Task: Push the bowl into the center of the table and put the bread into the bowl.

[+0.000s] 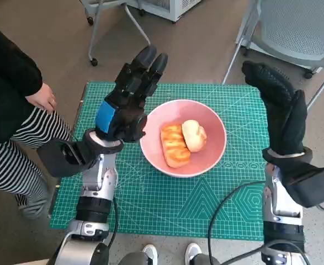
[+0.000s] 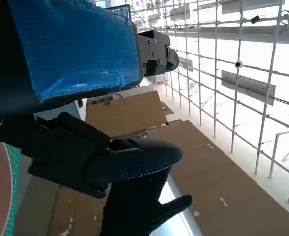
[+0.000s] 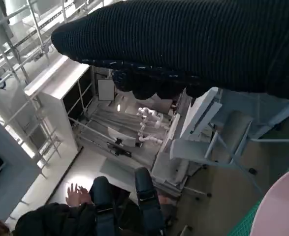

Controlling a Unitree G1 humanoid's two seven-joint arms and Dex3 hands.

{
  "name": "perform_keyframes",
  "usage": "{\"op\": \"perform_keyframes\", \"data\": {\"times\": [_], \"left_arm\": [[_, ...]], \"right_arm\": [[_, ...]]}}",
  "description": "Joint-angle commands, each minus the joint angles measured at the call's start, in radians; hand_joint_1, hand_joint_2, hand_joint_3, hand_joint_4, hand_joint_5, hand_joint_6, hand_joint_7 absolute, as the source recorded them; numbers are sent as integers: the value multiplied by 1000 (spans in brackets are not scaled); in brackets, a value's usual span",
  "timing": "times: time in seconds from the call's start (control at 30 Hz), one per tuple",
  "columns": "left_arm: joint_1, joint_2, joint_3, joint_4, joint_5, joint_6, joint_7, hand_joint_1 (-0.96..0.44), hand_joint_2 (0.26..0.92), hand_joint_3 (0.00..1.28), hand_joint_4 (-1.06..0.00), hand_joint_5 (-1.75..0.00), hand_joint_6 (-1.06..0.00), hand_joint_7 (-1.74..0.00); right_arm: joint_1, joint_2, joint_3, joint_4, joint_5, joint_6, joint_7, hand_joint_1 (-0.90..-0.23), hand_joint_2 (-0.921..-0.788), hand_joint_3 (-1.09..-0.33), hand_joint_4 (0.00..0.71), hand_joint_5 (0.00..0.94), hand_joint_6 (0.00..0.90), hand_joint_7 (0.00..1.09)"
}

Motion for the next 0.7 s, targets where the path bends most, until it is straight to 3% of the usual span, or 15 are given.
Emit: {"op": "perform_keyframes", "data": {"times": [0.03,0.7], "left_arm": [[-16,1,-6,-4,12,-9,6,-817,921,550,-35,-33,1,-343],[-24,3,-5,-5,0,10,3,-820,921,534,-27,-54,1,-357]], "right_arm": [[22,5,3,8,-10,6,-6,-729,-921,-722,232,5,78,568],[11,-8,-3,9,-7,6,-4,-728,-921,-721,230,3,65,558]]}}
